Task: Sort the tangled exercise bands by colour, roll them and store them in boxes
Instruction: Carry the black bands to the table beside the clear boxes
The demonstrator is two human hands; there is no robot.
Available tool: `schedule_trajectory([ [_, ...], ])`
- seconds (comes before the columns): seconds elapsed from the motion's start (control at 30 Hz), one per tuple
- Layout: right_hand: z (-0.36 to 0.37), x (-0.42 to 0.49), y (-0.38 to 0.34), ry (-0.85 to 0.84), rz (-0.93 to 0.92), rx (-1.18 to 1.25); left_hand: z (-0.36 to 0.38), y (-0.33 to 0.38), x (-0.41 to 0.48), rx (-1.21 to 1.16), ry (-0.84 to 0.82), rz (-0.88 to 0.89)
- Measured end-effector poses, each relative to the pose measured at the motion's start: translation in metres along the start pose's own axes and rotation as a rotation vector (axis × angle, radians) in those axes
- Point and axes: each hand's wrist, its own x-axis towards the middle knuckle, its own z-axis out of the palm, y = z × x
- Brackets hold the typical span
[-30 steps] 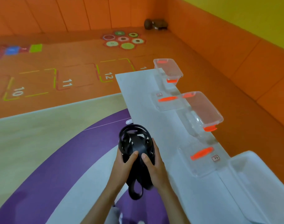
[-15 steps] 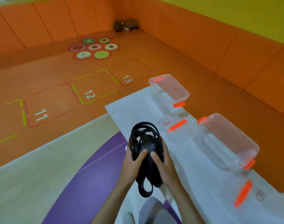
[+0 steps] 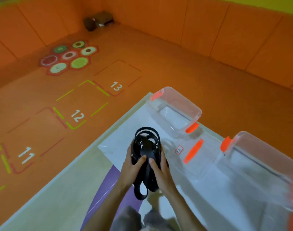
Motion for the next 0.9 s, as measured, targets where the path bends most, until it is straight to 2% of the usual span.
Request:
schedule_trajectory([
  [0.2, 0.026, 0.053, 0.014, 0.083, 0.109, -0.011, -0.031, -0.012, 0.072, 0.191, -0.101, -0.054],
  [0.33, 0.046, 0.082, 0.032, 0.138, 0.292, -0.198, -0.047, -0.029, 0.118, 0.487, -0.191, -0.097],
  [0.43, 0.063, 0.095, 0.041, 0.182, 0.376, -0.379, -0.059, -0.050, 0.144, 0.589, -0.317, -0.100],
  [0.57, 0.086, 0.097, 0.043, 0.297, 0.494, -0.504, -0.073, -0.071, 0.167, 0.978, -0.254, -0.097],
  [0.7, 0.096, 0.093, 0.043, 0.375, 0.592, -0.612, -0.076, -0.071, 0.172, 1.249, -0.289, -0.081],
  [0.77, 0.102, 0.090, 0.041, 0.402, 0.604, -0.613, -0.079, -0.067, 0.178, 1.299, -0.339, -0.034],
  [0.9, 0.105, 0.089, 0.036, 0.430, 0.622, -0.595, -0.085, -0.049, 0.195, 1.248, -0.537, -0.038],
])
